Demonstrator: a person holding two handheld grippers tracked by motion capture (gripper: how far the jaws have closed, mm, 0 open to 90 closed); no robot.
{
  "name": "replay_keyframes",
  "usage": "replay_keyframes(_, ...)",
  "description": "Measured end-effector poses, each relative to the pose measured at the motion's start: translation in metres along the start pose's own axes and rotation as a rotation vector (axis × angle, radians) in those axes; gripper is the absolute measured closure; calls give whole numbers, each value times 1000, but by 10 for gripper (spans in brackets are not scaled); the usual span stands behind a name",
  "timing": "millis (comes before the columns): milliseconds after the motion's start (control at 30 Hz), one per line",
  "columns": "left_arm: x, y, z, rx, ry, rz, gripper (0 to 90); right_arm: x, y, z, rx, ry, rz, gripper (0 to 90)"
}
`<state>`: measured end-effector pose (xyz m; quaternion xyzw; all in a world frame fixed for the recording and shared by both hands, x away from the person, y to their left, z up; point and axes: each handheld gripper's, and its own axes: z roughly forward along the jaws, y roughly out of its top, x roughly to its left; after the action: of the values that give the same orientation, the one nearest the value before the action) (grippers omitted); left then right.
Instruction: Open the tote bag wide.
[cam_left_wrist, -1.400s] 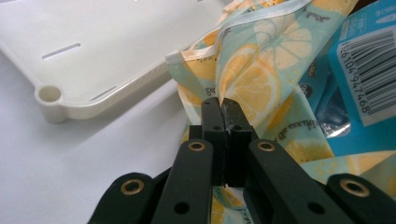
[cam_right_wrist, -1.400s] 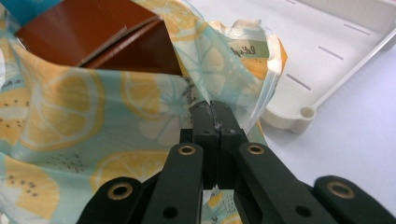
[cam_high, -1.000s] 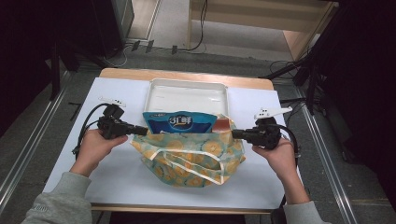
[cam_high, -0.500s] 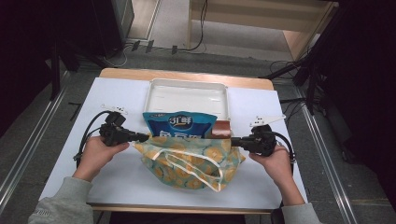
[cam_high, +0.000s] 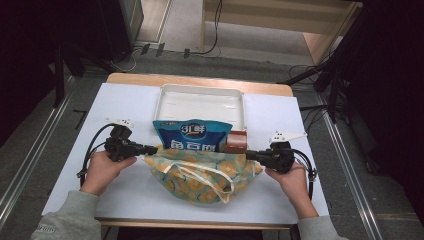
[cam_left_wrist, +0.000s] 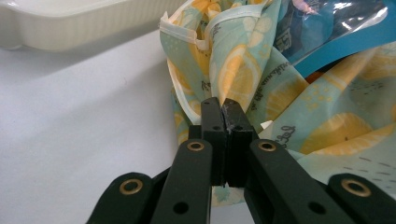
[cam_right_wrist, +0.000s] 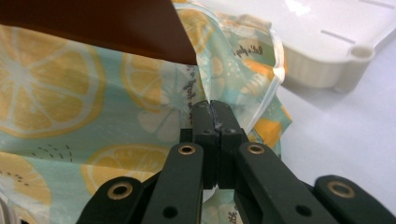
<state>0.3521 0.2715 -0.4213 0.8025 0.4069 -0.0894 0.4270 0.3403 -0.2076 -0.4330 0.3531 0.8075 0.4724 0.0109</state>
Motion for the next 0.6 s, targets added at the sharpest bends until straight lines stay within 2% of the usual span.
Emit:
replay_keyframes(133, 2, -1, 3, 7, 16, -2, 900, -4, -4, 6, 14, 3, 21, 900)
replay_keyframes(233, 6, -5, 6, 9, -2, -28, 900, -3, -5, 10, 34, 4, 19, 900)
replay_keyframes(267, 8, -6, 7, 15, -17, -38, 900, -3, -5, 12, 51, 1, 16, 900)
replay_keyframes(333, 10, -7, 10, 25, -17, -55, 900, -2, -6, 15, 86, -6, 3, 900)
replay_keyframes(400, 12, -7, 12, 42, -8, -48, 900, -3, -6, 17, 97, -7, 3, 900)
replay_keyframes(500, 10, -7, 10, 41, -4, -38, 900, -3, -5, 14, 87, -2, 10, 900)
replay_keyframes(600, 8, -6, 6, 39, 8, -29, 869, 0, -3, 10, 85, 9, -13, 837)
